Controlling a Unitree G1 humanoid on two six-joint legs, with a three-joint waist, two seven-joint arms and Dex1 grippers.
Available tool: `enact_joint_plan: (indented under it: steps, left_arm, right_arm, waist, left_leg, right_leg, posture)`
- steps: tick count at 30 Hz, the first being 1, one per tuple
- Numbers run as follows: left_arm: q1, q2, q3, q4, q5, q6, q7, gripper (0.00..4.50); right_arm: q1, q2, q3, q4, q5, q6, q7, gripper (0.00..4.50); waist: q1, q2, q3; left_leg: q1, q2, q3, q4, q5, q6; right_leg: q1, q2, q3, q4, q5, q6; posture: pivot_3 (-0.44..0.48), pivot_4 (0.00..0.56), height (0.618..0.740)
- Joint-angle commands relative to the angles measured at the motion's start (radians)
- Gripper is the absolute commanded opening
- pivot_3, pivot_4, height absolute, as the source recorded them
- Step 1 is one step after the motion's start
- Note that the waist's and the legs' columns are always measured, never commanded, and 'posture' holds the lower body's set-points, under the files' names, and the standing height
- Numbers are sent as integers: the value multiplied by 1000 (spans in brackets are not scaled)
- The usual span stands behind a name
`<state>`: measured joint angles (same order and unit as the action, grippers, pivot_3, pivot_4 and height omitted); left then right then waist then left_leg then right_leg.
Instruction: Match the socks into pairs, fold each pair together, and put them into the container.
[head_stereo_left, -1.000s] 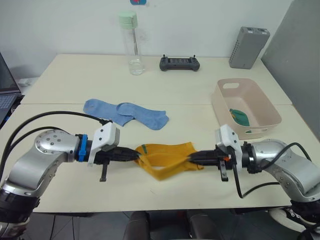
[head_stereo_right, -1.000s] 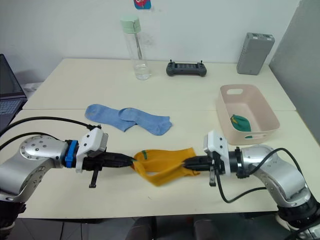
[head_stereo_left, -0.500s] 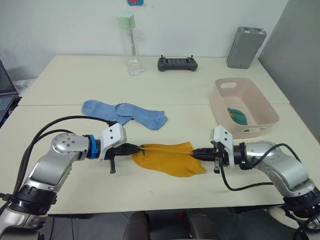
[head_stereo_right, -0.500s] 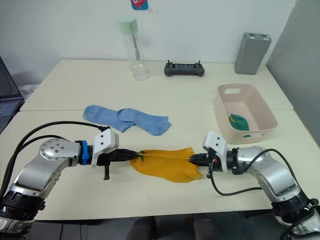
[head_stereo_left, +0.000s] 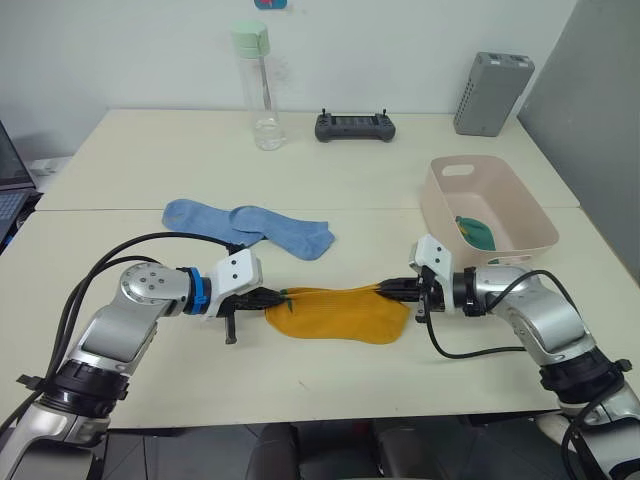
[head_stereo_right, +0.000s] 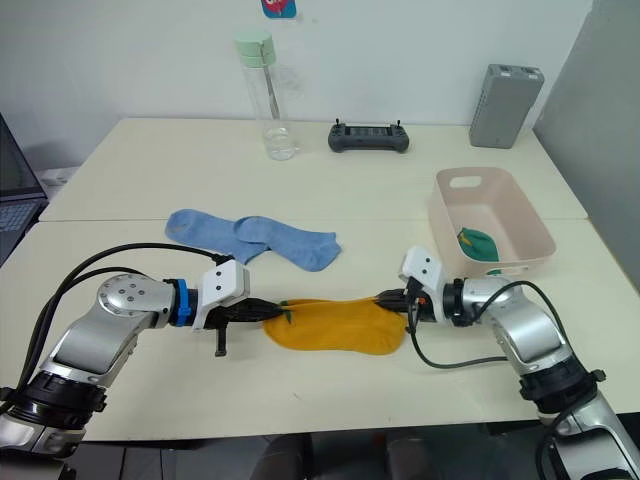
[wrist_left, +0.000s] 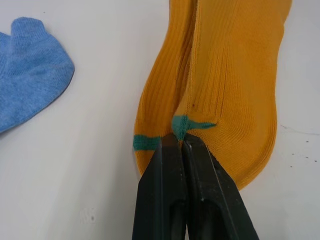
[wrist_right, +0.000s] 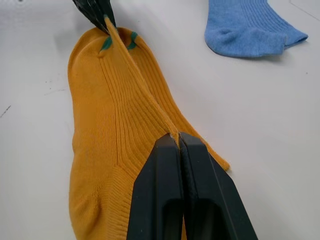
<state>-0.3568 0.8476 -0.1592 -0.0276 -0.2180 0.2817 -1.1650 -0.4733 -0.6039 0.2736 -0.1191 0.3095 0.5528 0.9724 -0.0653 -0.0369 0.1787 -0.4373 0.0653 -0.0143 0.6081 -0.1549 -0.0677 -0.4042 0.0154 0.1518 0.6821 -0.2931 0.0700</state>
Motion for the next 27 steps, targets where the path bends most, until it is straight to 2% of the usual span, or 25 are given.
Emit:
enact_joint_plan:
  steps: [1, 12, 25, 27]
  left_arm:
    - [-20, -2, 23, 0, 8, -7, 8, 28]
    - [-62, 8, 17, 32, 15, 35, -20, 28]
    - [-112, -31, -10, 89, 71, 50, 6, 28]
    - [-116, -35, -8, 95, 74, 47, 1, 418]
  right_arm:
    - [-24, 10, -3, 9, -18, -33, 13, 0]
    - [-32, 39, -16, 25, -15, -18, 14, 0]
    - [-43, 70, -28, 56, -27, -2, -31, 0]
    - [-46, 72, -32, 65, -29, -7, -36, 0]
  waist:
    - [0, 0, 0]
    - [1, 0, 0]
    - [1, 0, 0]
    - [1, 0, 0]
  left_leg:
    - [0, 0, 0, 0, 0, 0]
    - [0, 0, 0, 0, 0, 0]
    - [0, 0, 0, 0, 0, 0]
    - [0, 0, 0, 0, 0, 0]
  right_leg:
    - [0, 0, 0, 0, 0, 0]
    - [0, 0, 0, 0, 1, 2]
    - [0, 0, 0, 0, 2, 3]
    - [0, 0, 0, 0, 2, 4]
  posture:
    - [0, 150, 740]
    - [0, 150, 740]
    - [0, 150, 740]
    - [0, 150, 740]
